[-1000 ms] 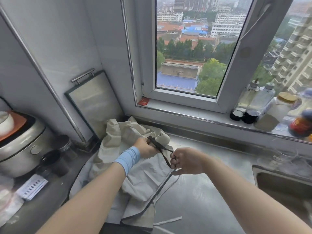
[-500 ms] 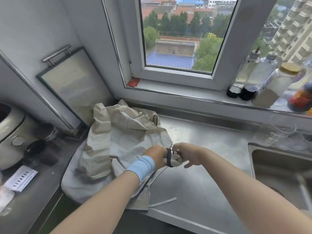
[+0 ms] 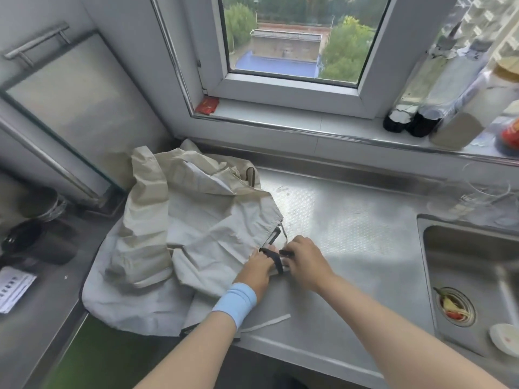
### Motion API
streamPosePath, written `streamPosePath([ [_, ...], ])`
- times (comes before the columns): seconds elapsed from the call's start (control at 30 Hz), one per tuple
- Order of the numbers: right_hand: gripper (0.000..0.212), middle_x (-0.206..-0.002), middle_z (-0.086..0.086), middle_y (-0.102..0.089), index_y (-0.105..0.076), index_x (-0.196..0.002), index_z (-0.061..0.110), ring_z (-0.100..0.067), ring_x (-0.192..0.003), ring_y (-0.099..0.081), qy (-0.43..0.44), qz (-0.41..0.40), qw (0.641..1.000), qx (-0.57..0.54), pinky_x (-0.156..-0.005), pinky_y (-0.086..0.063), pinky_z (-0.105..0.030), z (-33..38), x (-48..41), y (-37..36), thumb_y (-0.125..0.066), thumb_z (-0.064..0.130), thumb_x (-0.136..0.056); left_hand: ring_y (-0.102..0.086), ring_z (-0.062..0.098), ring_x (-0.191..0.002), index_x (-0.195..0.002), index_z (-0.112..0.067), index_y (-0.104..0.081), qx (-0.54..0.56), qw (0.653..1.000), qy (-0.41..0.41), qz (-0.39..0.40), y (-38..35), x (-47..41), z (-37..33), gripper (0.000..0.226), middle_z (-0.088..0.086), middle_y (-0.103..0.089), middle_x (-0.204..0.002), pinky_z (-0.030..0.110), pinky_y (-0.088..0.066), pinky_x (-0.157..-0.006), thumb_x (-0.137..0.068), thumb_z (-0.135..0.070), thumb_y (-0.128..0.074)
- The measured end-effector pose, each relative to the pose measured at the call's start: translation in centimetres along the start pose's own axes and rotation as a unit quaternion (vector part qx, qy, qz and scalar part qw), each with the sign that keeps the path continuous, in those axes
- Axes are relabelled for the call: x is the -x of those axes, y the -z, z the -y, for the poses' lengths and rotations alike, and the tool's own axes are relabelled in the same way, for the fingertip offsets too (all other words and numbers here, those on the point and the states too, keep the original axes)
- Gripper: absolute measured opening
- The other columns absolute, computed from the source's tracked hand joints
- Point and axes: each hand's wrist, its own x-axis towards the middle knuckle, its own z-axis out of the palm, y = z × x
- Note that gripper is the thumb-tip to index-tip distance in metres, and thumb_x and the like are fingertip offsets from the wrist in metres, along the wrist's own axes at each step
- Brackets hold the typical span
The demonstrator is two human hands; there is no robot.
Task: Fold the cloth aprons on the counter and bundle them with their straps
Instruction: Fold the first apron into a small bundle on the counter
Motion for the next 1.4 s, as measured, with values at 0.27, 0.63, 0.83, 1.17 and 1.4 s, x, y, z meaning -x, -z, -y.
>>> streamPosePath([
  [0.27, 0.010, -0.077, 0.005, -0.058, -0.071, -0.079, 0.024, -0.024, -0.076, -0.055, 0.081, -0.072, 0.990, 0.087, -0.067, -0.035, -0.029, -1.2, 1.0, -1.2, -0.074, 0.016, -0.073, -0.052, 0.011, -0.085, -0.067, -0.025, -0.061, -0.035, 0.984, -0.033, -0.173, -1.0, 1.7, -1.3, 0.020, -0.010, -0.057, -0.072, 0.028, -0.032, -0.079, -0.072, -0.012, -0.048],
  [0.63, 0.020, -0.084, 0.001, -0.062, -0.077, -0.093, 0.023, -0.022, -0.087, -0.051, 0.048, -0.046, 0.997, 0.034, -0.079, -0.042, -0.033, -0.3, 1.1, -0.6, -0.059, 0.023, -0.085, -0.054, 0.021, -0.061, -0.063, -0.018, -0.054, -0.048, 0.976, -0.043, -0.207, -1.3, 1.0, -0.4, 0.016, -0.001, -0.050, -0.063, 0.026, -0.034, -0.063, -0.073, -0.008, -0.046],
  [0.83, 0.021, -0.082, 0.011, -0.059, -0.077, -0.097, 0.035, -0.023, -0.101, -0.051, -0.012, -0.001, 0.998, 0.062, -0.076, -0.024, -0.030, 0.9, -0.3, 0.4, -0.060, 0.023, -0.091, -0.049, 0.021, -0.046, -0.057, -0.018, -0.053, -0.077, 0.977, -0.003, -0.201, -0.5, 0.7, -0.5, 0.017, -0.001, -0.048, -0.054, 0.024, -0.029, -0.051, -0.064, -0.009, -0.041],
  [1.17, 0.029, -0.101, 0.012, -0.062, -0.076, -0.085, 0.035, -0.020, -0.112, -0.047, -0.111, 0.075, 0.987, -0.092, -0.098, -0.037, -0.037, 1.6, -0.8, 0.2, -0.051, 0.033, -0.071, -0.056, 0.027, -0.064, -0.066, -0.013, -0.061, 0.053, 0.989, 0.049, -0.132, -0.4, 0.1, 0.8, 0.011, 0.002, -0.058, -0.067, 0.028, -0.044, -0.059, -0.068, -0.004, -0.068],
  [1.4, 0.018, -0.094, 0.019, -0.056, -0.076, -0.079, 0.036, -0.008, -0.102, -0.044, -0.083, -0.020, 0.994, -0.074, -0.094, -0.029, -0.030, 1.6, -0.1, -1.0, -0.071, 0.053, -0.077, -0.061, 0.023, -0.079, -0.079, -0.010, -0.072, 0.085, 0.986, 0.093, -0.111, 0.7, -0.4, 1.2, 0.007, 0.006, -0.069, -0.080, 0.033, -0.048, -0.074, -0.083, -0.015, -0.070],
])
